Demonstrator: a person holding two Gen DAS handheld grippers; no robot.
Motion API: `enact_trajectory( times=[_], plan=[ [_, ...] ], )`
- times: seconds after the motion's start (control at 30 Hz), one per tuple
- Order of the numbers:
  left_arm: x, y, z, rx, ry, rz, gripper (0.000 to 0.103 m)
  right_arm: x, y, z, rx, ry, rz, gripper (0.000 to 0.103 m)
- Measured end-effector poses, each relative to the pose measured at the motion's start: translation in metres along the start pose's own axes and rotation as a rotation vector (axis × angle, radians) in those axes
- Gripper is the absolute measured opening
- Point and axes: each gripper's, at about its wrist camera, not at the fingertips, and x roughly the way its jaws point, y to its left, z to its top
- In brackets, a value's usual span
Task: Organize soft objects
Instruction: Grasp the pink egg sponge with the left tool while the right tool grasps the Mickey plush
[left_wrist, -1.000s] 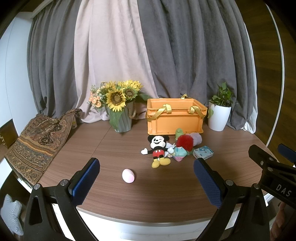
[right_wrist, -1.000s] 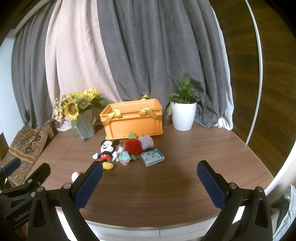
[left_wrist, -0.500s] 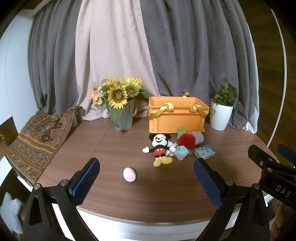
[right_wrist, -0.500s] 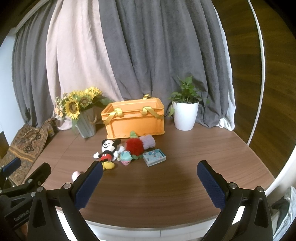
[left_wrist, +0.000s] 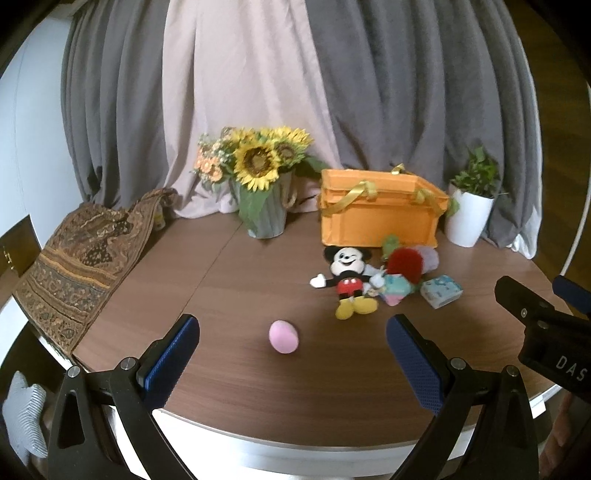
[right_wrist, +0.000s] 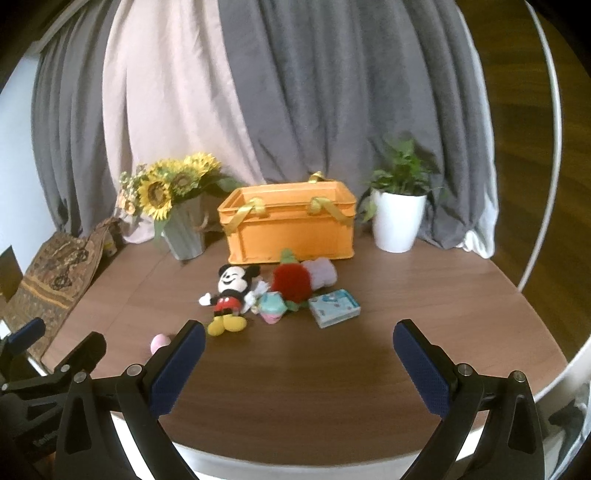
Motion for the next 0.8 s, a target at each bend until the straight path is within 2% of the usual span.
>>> enact_trajectory(
  times=[0.33,0.8],
  plan=[
    [0.061,0.017,-0.002,-0.023,0.084,0.012,0.089,0.057,0.029,0.003,-0.016,0.048,0.066,0.102],
    [0.147,0.022,-0.028,-0.083,0.241,-0.008,0.070,0.154,0.067,-0.006,-0.072,0.157,0.146,0.080]
  ],
)
